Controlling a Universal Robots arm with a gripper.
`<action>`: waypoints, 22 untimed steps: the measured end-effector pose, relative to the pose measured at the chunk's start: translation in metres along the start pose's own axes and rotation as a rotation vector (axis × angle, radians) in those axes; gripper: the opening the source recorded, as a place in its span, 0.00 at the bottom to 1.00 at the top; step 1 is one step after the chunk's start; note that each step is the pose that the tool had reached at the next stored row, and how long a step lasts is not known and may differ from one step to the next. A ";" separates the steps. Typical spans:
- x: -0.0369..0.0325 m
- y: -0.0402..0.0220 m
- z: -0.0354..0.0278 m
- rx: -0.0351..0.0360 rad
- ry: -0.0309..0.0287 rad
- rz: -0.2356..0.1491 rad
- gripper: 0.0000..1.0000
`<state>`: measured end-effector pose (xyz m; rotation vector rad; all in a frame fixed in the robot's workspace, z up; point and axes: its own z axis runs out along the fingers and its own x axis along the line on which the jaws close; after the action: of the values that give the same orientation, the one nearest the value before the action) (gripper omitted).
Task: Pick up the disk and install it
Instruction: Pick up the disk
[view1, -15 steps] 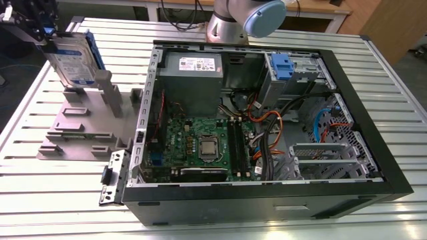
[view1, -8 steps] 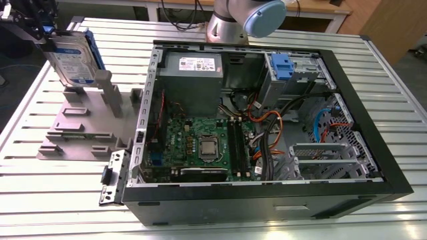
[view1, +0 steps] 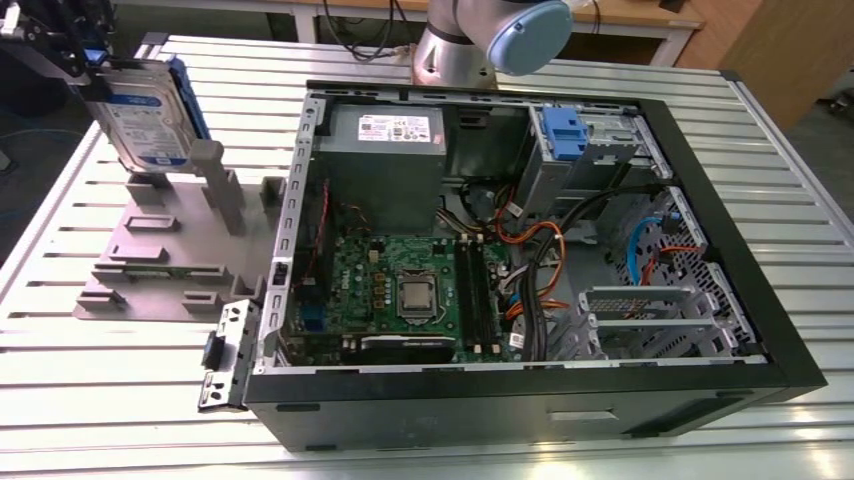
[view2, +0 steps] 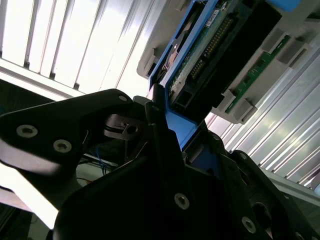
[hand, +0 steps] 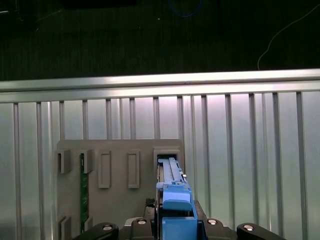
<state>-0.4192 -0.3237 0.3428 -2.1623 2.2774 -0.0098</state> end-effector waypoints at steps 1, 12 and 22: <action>0.0000 0.0000 -0.0002 0.0002 -0.0001 0.000 0.36; 0.0000 0.0000 -0.0029 0.0001 0.0000 0.000 0.36; 0.0000 0.0000 -0.0057 0.0000 0.0000 0.000 0.36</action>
<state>-0.4192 -0.3237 0.3485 -2.1623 2.2774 -0.0099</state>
